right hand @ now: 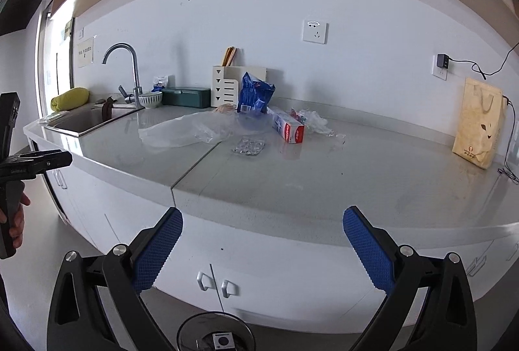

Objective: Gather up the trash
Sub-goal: 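Raise both grippers from the bin back up to the counter, then grasp the white plastic sheet with left gripper while right gripper approaches the blister pack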

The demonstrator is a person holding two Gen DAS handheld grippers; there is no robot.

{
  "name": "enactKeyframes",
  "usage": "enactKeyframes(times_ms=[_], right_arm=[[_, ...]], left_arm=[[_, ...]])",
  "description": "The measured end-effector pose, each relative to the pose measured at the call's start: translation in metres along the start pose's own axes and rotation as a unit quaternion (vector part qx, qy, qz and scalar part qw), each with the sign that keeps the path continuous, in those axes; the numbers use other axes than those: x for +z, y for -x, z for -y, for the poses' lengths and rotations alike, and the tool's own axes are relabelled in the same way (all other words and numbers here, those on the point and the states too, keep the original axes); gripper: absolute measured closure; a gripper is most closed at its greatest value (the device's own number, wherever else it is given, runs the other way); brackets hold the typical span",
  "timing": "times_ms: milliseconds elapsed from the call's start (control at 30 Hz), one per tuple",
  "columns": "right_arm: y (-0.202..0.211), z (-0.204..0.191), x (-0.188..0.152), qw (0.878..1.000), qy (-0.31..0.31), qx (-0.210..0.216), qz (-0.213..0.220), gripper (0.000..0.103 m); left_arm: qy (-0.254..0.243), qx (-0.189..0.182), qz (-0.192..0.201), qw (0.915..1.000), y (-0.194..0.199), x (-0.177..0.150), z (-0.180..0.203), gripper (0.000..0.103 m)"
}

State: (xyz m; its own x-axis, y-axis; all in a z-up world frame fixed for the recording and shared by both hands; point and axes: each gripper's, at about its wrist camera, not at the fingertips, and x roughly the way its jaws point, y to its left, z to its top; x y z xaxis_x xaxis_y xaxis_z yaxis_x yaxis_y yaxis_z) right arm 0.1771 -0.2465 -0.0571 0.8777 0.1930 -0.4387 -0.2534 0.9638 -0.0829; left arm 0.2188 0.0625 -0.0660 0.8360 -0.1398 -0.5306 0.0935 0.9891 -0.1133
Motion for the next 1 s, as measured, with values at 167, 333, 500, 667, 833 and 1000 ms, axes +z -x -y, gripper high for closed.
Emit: enactKeyframes(times_ms=[167,333,500,667,833,1000], right_arm=[[-0.037,-0.003,0.023,1.000,0.003,0.007,0.006,0.003],[-0.087,-0.002,0.044,1.000,-0.003,0.004,0.004,0.003],[-0.136,-0.005,0.067,1.000,-0.005,0.011,-0.010,0.003],[-0.181,-0.001,0.087,0.999,-0.008,0.028,-0.032,0.003],[-0.233,0.003,0.096,0.996,-0.019,0.054,-0.074,0.003],[-0.277,-0.006,0.102,0.991,-0.014,0.073,-0.113,0.003]], left_arm=[[-0.028,0.012,0.008,0.9995,-0.029,0.040,0.000,0.004],[-0.054,0.025,-0.002,0.9982,-0.073,0.073,-0.005,0.004],[-0.059,0.029,-0.028,0.9975,-0.119,0.097,-0.018,0.004],[-0.066,0.019,-0.068,0.9954,-0.160,0.110,-0.027,0.004],[-0.090,0.017,-0.113,0.9894,-0.201,0.109,-0.025,0.004],[-0.116,0.015,-0.148,0.9820,-0.234,0.112,-0.020,0.004]])
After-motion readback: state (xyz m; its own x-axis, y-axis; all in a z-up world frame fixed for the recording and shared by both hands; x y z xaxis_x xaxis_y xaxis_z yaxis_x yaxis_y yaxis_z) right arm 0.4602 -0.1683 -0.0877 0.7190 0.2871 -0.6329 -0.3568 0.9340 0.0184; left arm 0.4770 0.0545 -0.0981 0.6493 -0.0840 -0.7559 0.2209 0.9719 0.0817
